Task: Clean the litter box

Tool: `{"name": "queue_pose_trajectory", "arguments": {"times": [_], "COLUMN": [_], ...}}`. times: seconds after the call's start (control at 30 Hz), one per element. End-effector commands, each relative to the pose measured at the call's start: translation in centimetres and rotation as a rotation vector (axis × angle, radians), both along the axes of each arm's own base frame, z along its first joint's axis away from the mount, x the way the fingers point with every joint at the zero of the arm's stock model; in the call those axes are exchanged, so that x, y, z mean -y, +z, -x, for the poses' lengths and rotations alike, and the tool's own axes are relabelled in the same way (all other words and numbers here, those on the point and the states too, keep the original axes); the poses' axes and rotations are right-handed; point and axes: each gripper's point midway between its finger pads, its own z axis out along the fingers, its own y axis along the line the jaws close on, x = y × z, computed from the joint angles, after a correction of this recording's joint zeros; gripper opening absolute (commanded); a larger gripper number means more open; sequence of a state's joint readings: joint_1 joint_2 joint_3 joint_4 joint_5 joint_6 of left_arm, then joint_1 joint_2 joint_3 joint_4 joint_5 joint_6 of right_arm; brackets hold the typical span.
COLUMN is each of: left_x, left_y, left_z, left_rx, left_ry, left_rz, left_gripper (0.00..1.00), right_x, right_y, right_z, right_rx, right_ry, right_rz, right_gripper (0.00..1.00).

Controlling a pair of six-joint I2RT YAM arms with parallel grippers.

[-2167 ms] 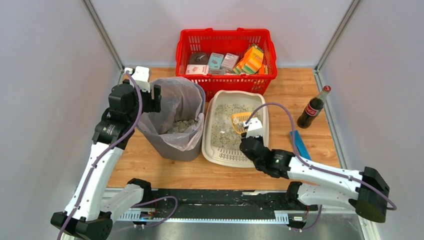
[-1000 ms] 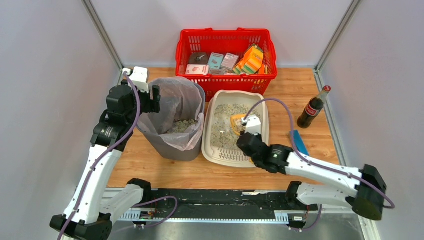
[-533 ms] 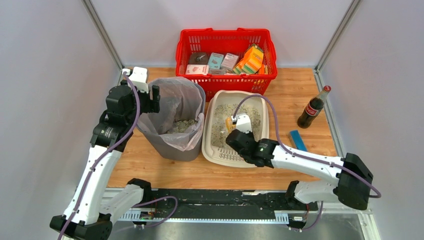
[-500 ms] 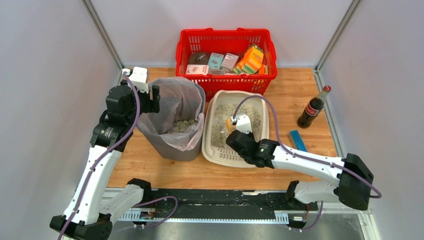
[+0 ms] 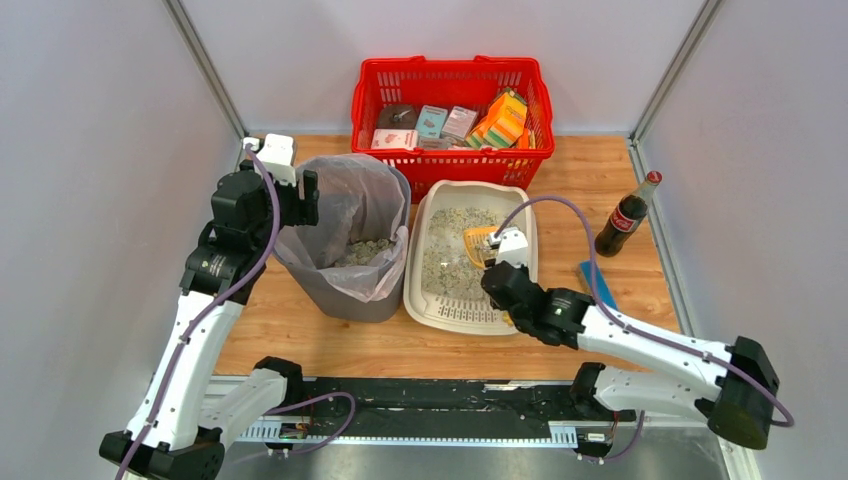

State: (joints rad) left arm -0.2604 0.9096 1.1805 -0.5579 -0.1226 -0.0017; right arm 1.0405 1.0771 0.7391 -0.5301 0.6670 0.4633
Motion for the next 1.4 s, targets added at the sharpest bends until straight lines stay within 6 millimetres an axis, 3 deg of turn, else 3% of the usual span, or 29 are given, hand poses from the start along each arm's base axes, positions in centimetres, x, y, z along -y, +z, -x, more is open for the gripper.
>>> {"name": "queue_pose_trajectory", "arguments": {"times": [0.0, 0.03, 0.07, 0.1, 0.2, 0.27, 0.3, 0.4, 0.5, 0.57, 0.63, 0.67, 0.73, 0.8, 0.83, 0.87, 1.0, 1.03, 1.1, 1.17, 1.27, 1.3, 1.37], "left_x": [-0.6, -0.6, -0.7, -0.7, -0.9, -3.0, -3.5, -3.6, -4.4, -5.5, -6.1, -6.5, -6.1, -5.6, -5.1, -5.1, -5.4, -5.1, -4.8, -4.5, -4.0, -4.0, -4.0], "left_y": [1.4, 1.4, 1.4, 1.4, 1.6, 1.8, 1.7, 2.4, 2.3, 2.2, 2.1, 1.7, 1.4, 0.8, 0.4, -0.1, -2.5, -2.7, -3.0, -2.9, -3.3, -3.4, -3.4], "left_z": [0.3, 0.3, 0.3, 0.2, -0.1, -0.2, -0.1, 0.4, 0.5, 0.7, 0.9, 1.0, 1.0, 0.8, 0.8, 0.8, 0.5, 0.5, 0.4, 0.2, 0.1, 0.1, 0.1], "left_rx": [0.058, 0.062, 0.065, 0.065, 0.057, 0.041, 0.038, 0.077, 0.071, 0.064, 0.061, 0.049, 0.048, 0.031, 0.016, -0.002, -0.07, -0.074, -0.081, -0.076, -0.088, -0.095, -0.098], "left_ry": [0.026, 0.031, 0.035, 0.035, 0.041, 0.12, 0.135, 0.13, 0.16, 0.206, 0.226, 0.241, 0.218, 0.192, 0.168, 0.165, 0.174, 0.155, 0.141, 0.123, 0.103, 0.102, 0.102], "left_rz": [0.008, 0.008, 0.007, 0.008, 0.084, 0.09, 0.068, 0.059, 0.026, 0.004, -0.007, -0.01, 0.002, 0.016, 0.023, 0.023, 0.065, 0.085, 0.105, 0.116, 0.127, 0.129, 0.126], "left_gripper": [0.8, 0.8, 0.8, 0.82, 0.87, 0.88, 0.88, 0.88, 0.88, 0.9, 0.94, 0.95, 0.95, 0.94, 0.93, 0.92, 0.89, 0.89, 0.89, 0.89, 0.86, 0.84, 0.79], "right_x": [-3.2, -1.8, -1.5, -1.7, 0.5, 0.2, -0.2, -2.5, -2.3, -1.6, -1.9, -1.2, -2.3, -2.9, -2.3, -2.4, -2.5, -3.6, -4.0, -3.3, -0.4, -0.6, -1.7], "right_y": [0.9, -1.5, -1.4, 0.2, 3.3, 6.0, 6.2, 2.6, 1.0, 1.9, 4.5, 4.3, 4.8, 3.7, 1.6, 1.6, 4.1, 4.8, 4.5, 2.4, 3.3, 4.6, 4.8], "right_z": [-0.8, -0.4, -0.6, -1.2, -1.6, -1.7, -1.7, -1.1, -1.1, -1.6, -1.8, -2.2, -2.2, -2.0, -1.7, -1.4, -1.2, -1.2, -1.0, -0.9, -1.6, -1.3, -1.7], "right_rx": [0.024, -0.05, -0.059, -0.037, 0.053, 0.128, 0.15, 0.061, -0.003, 0.041, 0.11, 0.109, 0.134, 0.094, 0.032, 0.012, 0.071, 0.092, 0.111, 0.063, 0.09, 0.095, 0.104], "right_ry": [0.042, 0.005, -0.025, -0.035, -0.025, 0.012, 0.035, 0.093, 0.042, 0.031, 0.06, 0.055, 0.099, 0.111, 0.1, 0.085, 0.12, 0.156, 0.191, 0.169, 0.032, 0.051, 0.097], "right_rz": [-0.16, -0.011, 0.032, 0.045, 0.088, -0.04, -0.069, -0.062, 0.087, 0.11, -0.006, -0.029, -0.12, -0.113, -0.023, -0.003, -0.024, -0.081, -0.052, 0.102, 0.183, 0.085, -0.089], "right_gripper": [0.0, 0.0, 0.0, 0.0, 0.0, 0.0, 0.0, 0.0, 0.0, 0.0, 0.0, 0.0, 0.0, 0.0, 0.0, 0.0, 0.0, 0.0, 0.0, 0.0, 0.0, 0.0, 0.0]}}
